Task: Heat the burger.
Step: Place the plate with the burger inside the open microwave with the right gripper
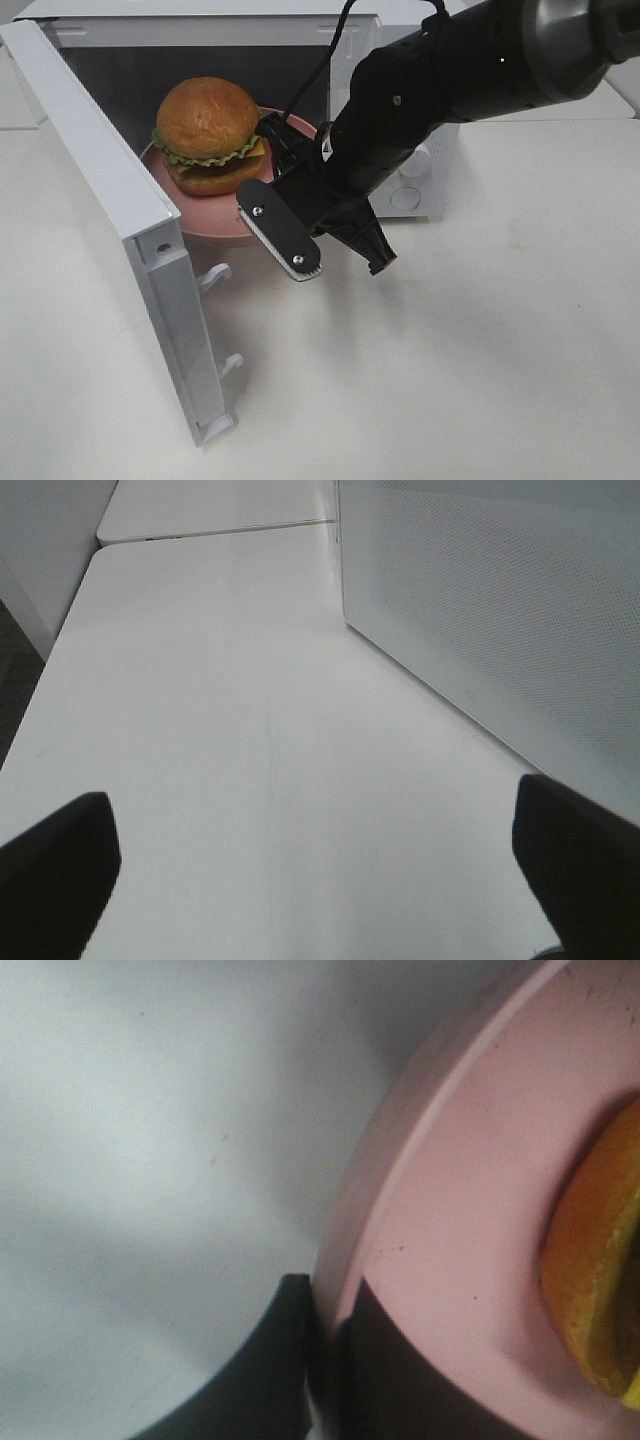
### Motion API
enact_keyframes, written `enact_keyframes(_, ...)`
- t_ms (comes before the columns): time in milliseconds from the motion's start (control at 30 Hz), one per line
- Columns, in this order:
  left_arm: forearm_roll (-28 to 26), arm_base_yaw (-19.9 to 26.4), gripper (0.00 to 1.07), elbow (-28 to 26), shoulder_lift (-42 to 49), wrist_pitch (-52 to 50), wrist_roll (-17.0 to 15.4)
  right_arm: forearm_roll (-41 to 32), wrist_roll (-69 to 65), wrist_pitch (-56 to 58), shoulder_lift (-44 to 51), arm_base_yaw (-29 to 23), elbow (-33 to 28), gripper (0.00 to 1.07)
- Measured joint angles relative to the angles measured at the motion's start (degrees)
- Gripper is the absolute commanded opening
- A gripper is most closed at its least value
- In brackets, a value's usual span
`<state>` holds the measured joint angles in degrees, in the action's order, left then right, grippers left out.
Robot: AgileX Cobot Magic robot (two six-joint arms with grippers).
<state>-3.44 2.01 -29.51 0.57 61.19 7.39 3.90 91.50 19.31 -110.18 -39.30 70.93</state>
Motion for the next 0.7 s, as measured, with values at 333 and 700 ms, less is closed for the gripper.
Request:
enact_keyframes(333,0.00,0.00,1.00,0.00,0.00,0.06,0.00,-0.17,-1.43,1.03,-4.01,0.00,6.13,0.00)
enact_keyframes(700,0.00,0.00,1.00,0.00,0.00,0.06,0.00,-0.17,-4.07,1.78,-8.31,0.00,12.49,0.00)
